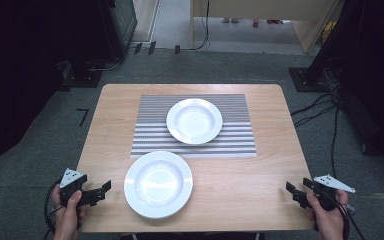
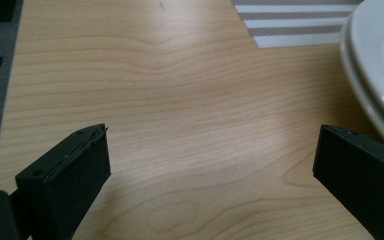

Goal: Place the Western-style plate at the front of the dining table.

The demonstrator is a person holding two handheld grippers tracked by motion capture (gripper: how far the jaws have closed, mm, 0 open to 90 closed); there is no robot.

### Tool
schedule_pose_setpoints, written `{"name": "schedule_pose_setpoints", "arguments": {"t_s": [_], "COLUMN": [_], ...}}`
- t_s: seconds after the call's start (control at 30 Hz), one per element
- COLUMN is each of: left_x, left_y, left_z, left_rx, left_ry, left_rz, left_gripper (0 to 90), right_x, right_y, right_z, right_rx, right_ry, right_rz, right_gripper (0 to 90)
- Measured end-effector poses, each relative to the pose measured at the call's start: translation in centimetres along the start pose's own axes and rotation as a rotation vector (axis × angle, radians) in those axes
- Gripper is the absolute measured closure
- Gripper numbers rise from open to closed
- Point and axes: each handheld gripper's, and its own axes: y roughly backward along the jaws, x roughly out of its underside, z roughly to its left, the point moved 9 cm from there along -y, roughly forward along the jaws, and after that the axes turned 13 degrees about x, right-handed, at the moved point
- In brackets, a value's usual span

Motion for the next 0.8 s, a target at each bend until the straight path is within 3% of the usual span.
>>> {"name": "schedule_pose_setpoints", "arguments": {"t_s": [0.2, 0.37, 0.5, 0.8], "left_x": [1.0, 1.7, 1.9, 1.9], "left_y": [-0.2, -0.7, -0.9, -0.9], "left_z": [0.4, 0.0, -0.1, -0.1], "left_rx": [-0.039, -0.074, -0.091, -0.088], "left_ry": [-0.027, -0.067, -0.106, -0.105], "left_rz": [0.032, 0.071, 0.092, 0.092], "left_gripper": [1.9, 1.9, 1.9, 1.9], "right_x": [0.7, 1.0, 1.2, 1.3], "right_y": [-0.3, -0.5, -0.5, -0.5], "right_z": [-0.1, 0.4, 1.2, 1.2], "right_rx": [0.026, 0.087, 0.079, 0.072], "right_ry": [0.029, 0.114, 0.132, 0.139], "right_rz": [0.006, 0.0, 0.01, 0.015], "right_gripper": [25.8, 20.4, 15.4, 13.0]}}
